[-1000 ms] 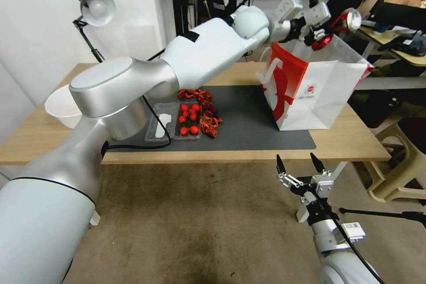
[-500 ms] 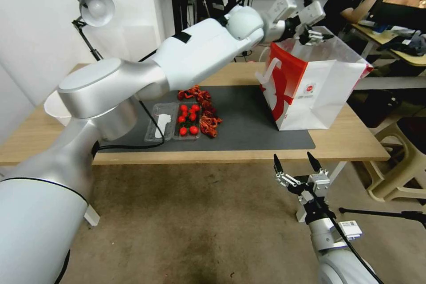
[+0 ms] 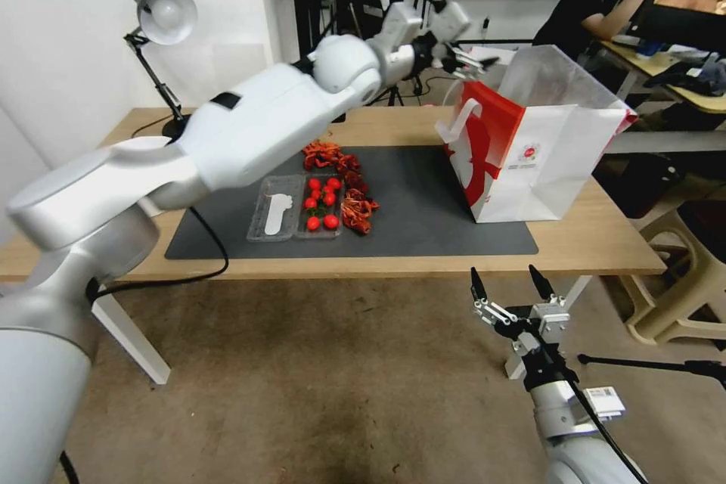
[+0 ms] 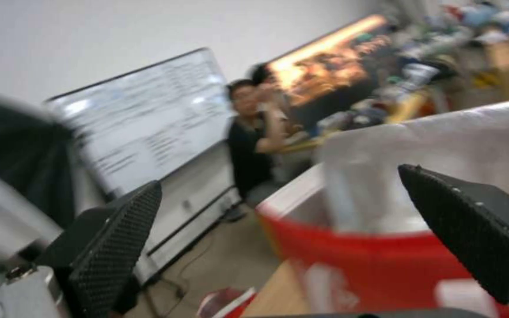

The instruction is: Pick up the trash from the table and place it into the takeout bag.

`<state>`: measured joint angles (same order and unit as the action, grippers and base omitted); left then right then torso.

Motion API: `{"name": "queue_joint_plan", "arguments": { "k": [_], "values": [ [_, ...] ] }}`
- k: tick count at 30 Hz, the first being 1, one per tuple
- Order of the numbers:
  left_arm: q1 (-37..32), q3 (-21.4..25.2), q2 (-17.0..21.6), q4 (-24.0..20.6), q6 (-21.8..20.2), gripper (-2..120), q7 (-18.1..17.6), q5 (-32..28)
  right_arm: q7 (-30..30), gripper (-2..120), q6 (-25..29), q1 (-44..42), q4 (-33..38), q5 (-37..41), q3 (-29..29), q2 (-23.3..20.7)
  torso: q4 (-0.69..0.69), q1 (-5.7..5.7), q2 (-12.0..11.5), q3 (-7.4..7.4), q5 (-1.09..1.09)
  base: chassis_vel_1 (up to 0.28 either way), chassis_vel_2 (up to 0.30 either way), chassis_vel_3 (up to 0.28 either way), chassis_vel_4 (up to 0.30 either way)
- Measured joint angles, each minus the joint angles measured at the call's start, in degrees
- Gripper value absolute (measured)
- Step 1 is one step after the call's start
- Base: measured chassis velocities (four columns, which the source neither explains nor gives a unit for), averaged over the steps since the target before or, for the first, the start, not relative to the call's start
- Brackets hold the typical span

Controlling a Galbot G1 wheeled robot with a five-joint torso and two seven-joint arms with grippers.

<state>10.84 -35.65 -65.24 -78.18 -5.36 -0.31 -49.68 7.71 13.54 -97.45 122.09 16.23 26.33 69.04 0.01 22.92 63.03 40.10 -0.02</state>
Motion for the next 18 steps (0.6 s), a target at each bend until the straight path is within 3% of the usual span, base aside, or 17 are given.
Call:
{"name": "queue_joint_plan", "arguments": {
  "k": [3,4,6,8,11,12,16,17,18],
  "values": [
    [-8.7,5.2,6.7,-8.4,0.8,100,-8.2,-1.4,0.0,100,0.0,0.1,0.1,-0.1,-0.1,0.0,0.0,0.0,0.0,0.0,-0.01,0.0,0.0,0.0,0.0],
    [-8.7,5.2,6.7,-8.4,0.8,100,-8.2,-1.4,0.0,100,0.0,0.1,0.1,-0.1,-0.1,0.0,0.0,0.0,0.0,0.0,-0.01,0.0,0.0,0.0,0.0],
    [-15.2,9.2,11.2,-13.2,2.6,100,-11.6,-0.8,0.0,100,0.0,0.1,0.1,-0.1,-0.2,-0.2,0.01,-0.01,0.0,-0.01,-0.01,0.0,0.0,0.0,0.0],
    [-18.4,11.5,13.0,-15.2,3.7,100,-12.2,-0.2,0.0,100,0.0,0.1,0.2,-0.1,-0.2,-0.3,0.01,0.0,0.0,0.0,-0.01,0.0,0.0,0.0,0.0],
    [-31.6,22.5,17.8,-22.0,5.5,100,-12.7,2.0,0.0,100,0.0,0.1,0.3,0.0,-0.2,-0.5,0.0,-0.01,0.0,-0.01,0.01,0.0,0.0,0.0,0.0],
    [-31.6,22.5,17.8,-22.0,5.5,100,-12.7,2.0,0.0,100,0.0,0.1,0.3,0.0,-0.2,-0.5,0.0,-0.01,0.0,-0.01,0.01,0.0,0.0,0.0,0.0],
    [-48.3,35.4,20.6,-29.2,6.8,100,-12.7,4.3,-0.1,100,0.0,-0.1,0.4,0.0,-0.2,-0.4,0.0,-0.01,0.0,-0.01,0.0,0.0,0.0,0.0,0.0],
    [-48.3,35.4,20.6,-29.2,6.8,100,-12.7,4.3,-0.1,100,0.0,-0.1,0.4,0.0,-0.2,-0.4,0.0,-0.01,0.0,-0.01,0.0,0.0,0.0,0.0,0.0],
    [-52.9,38.7,21.0,-30.8,6.8,100,-13.3,5.6,-0.1,100,0.1,-0.2,0.4,0.0,-0.2,-0.4,0.0,-0.01,0.0,-0.01,0.03,0.0,0.0,0.0,0.0]
  ]
}}
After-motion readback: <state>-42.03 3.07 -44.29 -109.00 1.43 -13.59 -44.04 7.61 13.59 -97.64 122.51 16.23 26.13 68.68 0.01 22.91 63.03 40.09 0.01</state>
